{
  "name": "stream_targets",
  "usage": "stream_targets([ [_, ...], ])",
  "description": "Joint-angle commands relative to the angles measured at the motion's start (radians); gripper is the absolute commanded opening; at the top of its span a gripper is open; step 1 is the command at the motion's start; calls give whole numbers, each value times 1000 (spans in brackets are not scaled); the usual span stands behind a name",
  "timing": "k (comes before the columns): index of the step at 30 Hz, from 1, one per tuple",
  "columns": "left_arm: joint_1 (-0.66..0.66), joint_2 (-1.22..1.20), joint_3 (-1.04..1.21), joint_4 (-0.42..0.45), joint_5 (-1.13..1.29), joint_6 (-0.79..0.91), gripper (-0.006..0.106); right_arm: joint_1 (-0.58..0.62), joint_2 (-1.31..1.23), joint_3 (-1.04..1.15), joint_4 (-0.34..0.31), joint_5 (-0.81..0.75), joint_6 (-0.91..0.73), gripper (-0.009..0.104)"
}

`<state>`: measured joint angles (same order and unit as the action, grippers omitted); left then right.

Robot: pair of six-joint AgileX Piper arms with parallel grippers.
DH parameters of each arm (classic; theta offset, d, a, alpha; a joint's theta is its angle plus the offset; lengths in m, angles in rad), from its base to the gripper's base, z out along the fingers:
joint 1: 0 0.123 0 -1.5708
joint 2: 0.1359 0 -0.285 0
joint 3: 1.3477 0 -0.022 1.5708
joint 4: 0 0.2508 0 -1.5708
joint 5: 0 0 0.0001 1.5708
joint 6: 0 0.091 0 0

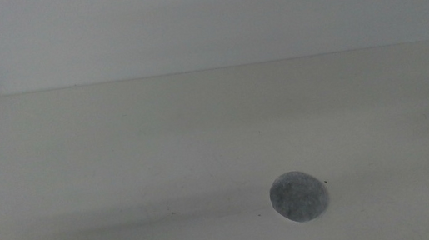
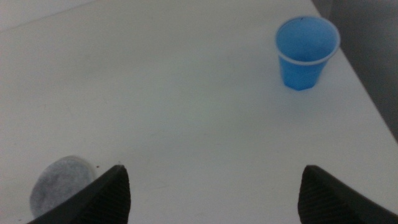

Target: Place an empty cup on a cup mat.

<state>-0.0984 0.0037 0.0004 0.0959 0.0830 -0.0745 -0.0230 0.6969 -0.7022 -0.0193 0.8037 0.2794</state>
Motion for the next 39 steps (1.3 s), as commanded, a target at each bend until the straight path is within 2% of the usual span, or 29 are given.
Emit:
stream_targets([
  [1,0,-4,0,-7,-12,-3,94,1,31,-29,19,20,1,93],
  [3,0,-4,0,-7,-12,-3,94,1,38,-28,58,18,1,93],
  [9,0,-4,0,-7,-12,-3,94,1,60,-28,97,2,-26,93],
  [12,0,-4,0,-7,-12,-3,94,1,71,-30,109,4,-109,93],
  [16,0,-4,0,-7,-12,-3,94,1,157,-89,73,60,48,93],
  [20,0,-4,0,-7,-12,-3,94,-9,320,-245,13,161,53,93],
  [33,0,-4,0,-7,-12,-3,94,-358,776,-584,19,184,-5,93],
  [39,0,-4,0,-7,-12,-3,94,-406,980,-672,66,184,-63,93],
])
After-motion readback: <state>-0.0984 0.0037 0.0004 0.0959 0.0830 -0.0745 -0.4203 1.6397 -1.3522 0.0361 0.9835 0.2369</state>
